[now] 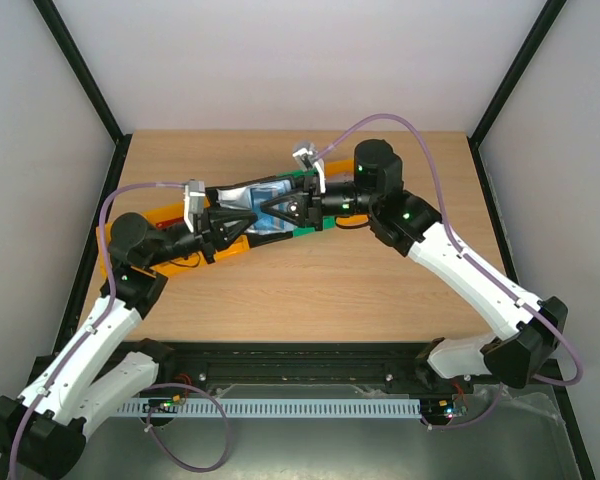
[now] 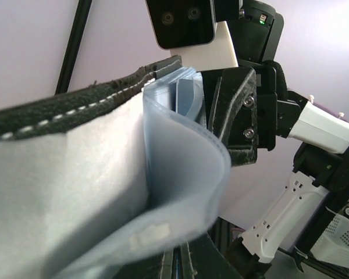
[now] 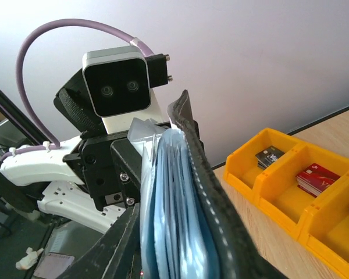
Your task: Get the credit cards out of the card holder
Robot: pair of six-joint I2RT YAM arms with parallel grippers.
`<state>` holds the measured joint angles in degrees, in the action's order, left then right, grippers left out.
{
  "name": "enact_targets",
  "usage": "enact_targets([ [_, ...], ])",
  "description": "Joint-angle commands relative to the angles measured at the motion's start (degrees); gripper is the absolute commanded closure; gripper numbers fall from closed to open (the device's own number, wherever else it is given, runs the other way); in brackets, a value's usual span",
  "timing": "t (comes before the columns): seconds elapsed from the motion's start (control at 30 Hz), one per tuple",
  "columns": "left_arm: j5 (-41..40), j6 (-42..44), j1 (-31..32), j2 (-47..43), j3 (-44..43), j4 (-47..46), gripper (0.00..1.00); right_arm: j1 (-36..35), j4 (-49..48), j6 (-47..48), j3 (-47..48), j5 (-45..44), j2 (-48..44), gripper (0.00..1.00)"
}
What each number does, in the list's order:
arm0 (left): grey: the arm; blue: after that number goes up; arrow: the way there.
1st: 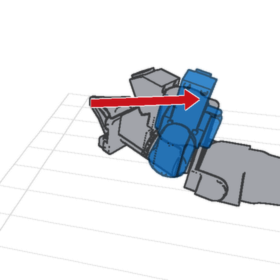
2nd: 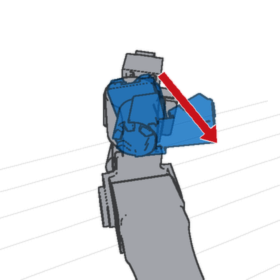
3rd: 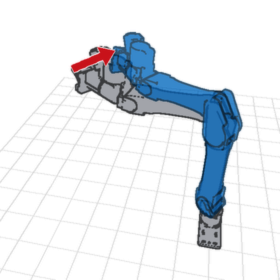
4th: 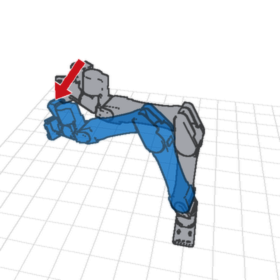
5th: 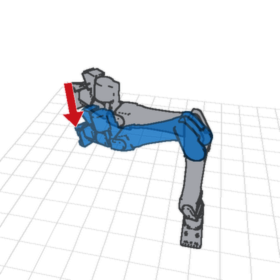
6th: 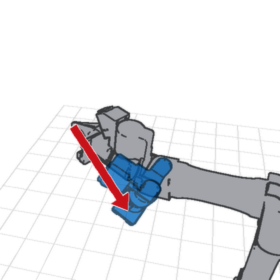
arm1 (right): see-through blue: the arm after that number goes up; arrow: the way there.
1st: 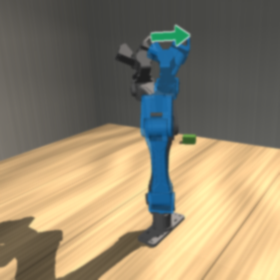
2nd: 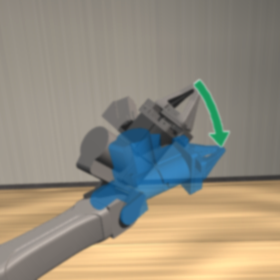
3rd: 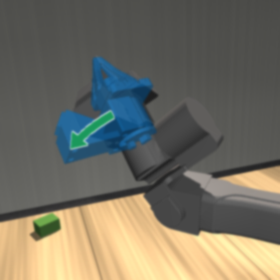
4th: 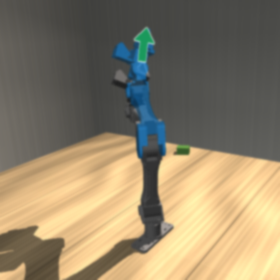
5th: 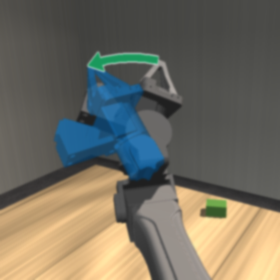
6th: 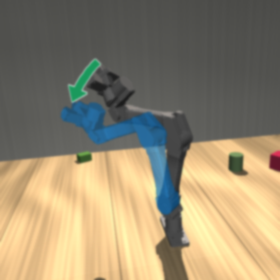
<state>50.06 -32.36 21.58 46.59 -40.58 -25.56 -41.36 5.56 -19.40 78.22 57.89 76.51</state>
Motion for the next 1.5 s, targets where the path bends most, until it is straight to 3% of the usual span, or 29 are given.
enact_targets([
  [0.0,2.2,0.2,-0.5,-0.5,-1.9,1.3,0.98,0.2,-4.1,0.1,-1.0,0.5,-3.5,0.73],
  [0.1,2.5,0.2,-0.9,-0.8,-2.0,1.5,0.98,0.8,-3.7,0.1,-2.6,0.3,-5.1,0.77],
  [0.23,3.4,-0.7,-1.0,-0.2,-2.1,-0.7,0.98,1.2,-3.7,-0.5,-3.6,0.2,-5.7,0.98],
  [0.57,1.1,-0.5,-0.3,-0.3,-2.2,3.0,0.89,1.3,-7.7,-3.6,-3.5,1.1,-5.1,0.98],
  [0.7,0.4,-0.9,-3.4,-1.7,-2.4,5.6,0.90,1.2,-8.1,-3.8,-3.2,2.2,-4.9,0.98],
  [1.0,-0.4,10.0,1.5,-0.5,-5.0,12.4,0.88,1.3,-11.5,-6.2,-4.3,2.7,-4.2,0.98],
  [1.17,0.3,7.7,0.9,-1.8,-5.2,12.1,0.83,1.2,-11.2,-5.3,-4.4,2.6,-4.0,0.98],
  [1.47,2.0,5.8,-0.4,-1.4,-5.9,10.5,0.84,1.2,-8.4,-2.9,-2.6,3.5,-3.2,0.98],
])
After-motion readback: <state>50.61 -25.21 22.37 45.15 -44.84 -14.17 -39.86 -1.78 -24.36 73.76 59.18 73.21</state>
